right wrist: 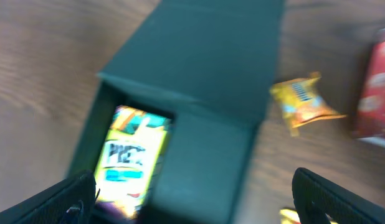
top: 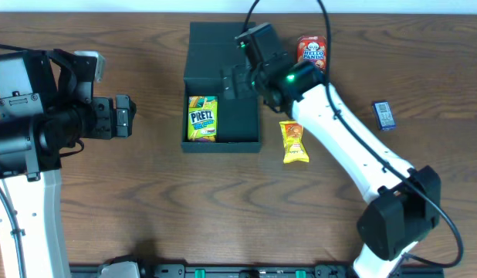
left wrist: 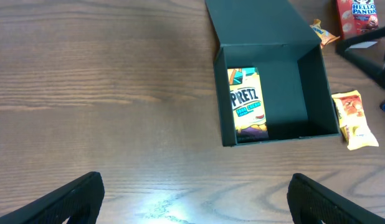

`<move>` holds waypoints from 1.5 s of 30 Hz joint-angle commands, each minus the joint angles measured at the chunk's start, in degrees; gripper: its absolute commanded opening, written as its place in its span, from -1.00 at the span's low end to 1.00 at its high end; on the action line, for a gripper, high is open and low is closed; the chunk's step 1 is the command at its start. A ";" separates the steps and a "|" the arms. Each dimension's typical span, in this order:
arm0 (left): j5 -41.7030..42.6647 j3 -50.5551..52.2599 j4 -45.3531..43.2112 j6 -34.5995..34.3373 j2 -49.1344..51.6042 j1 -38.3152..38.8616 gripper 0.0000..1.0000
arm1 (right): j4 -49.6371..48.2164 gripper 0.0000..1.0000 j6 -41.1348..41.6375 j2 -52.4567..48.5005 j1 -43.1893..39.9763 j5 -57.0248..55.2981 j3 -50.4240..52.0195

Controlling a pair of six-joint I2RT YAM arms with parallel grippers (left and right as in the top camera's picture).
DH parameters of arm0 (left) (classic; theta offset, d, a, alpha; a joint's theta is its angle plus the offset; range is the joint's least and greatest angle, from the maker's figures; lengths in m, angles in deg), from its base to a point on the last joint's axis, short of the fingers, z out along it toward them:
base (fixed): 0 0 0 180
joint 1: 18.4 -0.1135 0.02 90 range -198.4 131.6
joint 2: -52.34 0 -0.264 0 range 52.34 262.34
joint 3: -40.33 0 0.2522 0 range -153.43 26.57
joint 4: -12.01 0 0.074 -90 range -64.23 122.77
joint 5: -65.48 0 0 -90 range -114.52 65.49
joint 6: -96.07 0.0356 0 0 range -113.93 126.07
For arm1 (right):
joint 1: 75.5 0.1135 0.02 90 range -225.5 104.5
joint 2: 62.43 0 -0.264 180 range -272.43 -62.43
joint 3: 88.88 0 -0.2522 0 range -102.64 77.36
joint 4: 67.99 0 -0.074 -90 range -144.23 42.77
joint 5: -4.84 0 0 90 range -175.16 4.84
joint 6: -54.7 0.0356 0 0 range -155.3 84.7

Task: Pack container
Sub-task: 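Release the Pretz box and withdraw the right gripper, then grasp the red Hello Panda box with the right gripper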

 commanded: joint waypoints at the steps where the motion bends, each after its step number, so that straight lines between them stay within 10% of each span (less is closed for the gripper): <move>1: -0.35 -0.87 -0.20 -0.42 -0.17 -0.09 0.91 | -0.72 0.99 -3.56 0.37 -3.39 -5.46 -0.07; 45: -0.35 -0.87 -0.20 -0.42 -0.17 -0.09 0.90 | -16.22 0.99 -5.84 -22.64 -22.56 -4.96 -0.07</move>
